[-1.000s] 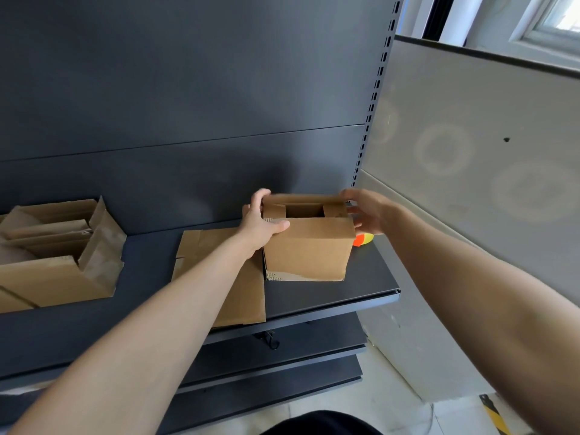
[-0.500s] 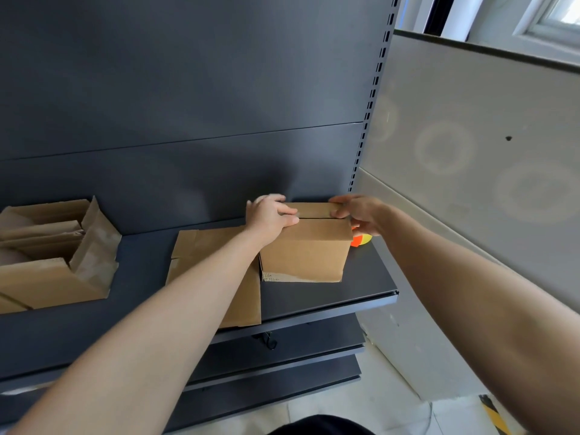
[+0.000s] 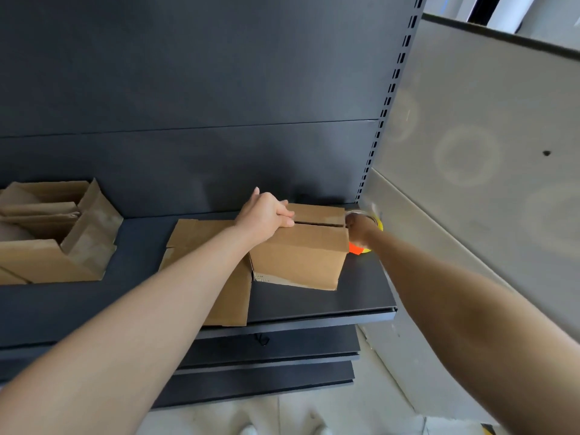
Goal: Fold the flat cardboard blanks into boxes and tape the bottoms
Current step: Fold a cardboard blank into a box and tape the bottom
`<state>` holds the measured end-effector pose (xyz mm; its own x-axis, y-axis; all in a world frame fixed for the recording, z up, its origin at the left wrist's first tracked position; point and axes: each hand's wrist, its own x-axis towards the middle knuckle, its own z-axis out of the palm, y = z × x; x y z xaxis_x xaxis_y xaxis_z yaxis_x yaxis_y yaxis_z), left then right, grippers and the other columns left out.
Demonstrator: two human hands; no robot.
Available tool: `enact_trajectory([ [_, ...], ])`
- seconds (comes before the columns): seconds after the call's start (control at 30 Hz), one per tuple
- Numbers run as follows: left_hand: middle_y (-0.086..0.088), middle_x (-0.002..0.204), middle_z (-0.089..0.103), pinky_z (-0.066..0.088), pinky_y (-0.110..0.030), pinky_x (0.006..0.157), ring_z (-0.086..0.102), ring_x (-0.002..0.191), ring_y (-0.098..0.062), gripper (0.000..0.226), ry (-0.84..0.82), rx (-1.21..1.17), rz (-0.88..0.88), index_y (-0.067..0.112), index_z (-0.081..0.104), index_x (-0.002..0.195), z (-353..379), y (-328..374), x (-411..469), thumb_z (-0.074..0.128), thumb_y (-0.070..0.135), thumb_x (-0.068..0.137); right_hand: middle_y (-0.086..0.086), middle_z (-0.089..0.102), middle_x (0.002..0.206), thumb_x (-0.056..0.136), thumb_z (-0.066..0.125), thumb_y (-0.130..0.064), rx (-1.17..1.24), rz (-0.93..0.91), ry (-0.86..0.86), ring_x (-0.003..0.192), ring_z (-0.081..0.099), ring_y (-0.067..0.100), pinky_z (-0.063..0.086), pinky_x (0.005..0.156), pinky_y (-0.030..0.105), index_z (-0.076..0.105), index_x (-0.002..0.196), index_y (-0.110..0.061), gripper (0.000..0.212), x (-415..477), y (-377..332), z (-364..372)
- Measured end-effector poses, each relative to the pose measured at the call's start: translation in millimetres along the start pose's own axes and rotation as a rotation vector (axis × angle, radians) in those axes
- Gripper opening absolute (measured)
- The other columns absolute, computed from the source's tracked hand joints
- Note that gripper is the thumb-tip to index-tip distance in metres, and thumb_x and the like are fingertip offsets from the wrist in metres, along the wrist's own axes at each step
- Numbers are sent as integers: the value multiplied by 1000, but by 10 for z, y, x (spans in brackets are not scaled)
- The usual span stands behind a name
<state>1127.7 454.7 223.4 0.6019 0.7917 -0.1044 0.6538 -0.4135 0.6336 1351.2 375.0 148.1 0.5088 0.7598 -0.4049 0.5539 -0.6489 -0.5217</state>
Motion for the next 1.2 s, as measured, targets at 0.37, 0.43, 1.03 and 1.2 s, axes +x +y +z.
enact_trajectory([
  [0.37,2,141,51,28,-31,111,40,136,-17,30,-9,27,64,16,68,118,-34,40,-45,66,20,89,13,60,91,90,52,-11,306,-16,217,77,57,27,42,52,29,64,105,-3,20,-450,-290,-661],
  [0.43,0,140,53,26,-29,111,39,137,-16,29,-16,-20,56,16,69,117,-50,44,-63,68,19,88,13,60,90,91,58,-16,424,-85,247,70,56,25,42,54,27,65,105,1,24,-627,-388,-960],
  [1.03,-14,111,66,50,-42,96,62,108,-32,60,-195,-1001,-82,4,59,112,-492,139,-311,47,56,86,15,72,88,78,64,-62,403,-223,137,78,69,29,57,82,41,65,78,-12,49,-1292,-1031,-890],
  [1.2,-10,82,67,58,-33,72,65,76,-23,36,-301,-1098,-132,5,63,94,-543,263,-375,49,38,97,9,70,78,78,63,-62,382,-226,130,69,67,24,56,75,37,65,76,-13,49,-1304,-1060,-888],
])
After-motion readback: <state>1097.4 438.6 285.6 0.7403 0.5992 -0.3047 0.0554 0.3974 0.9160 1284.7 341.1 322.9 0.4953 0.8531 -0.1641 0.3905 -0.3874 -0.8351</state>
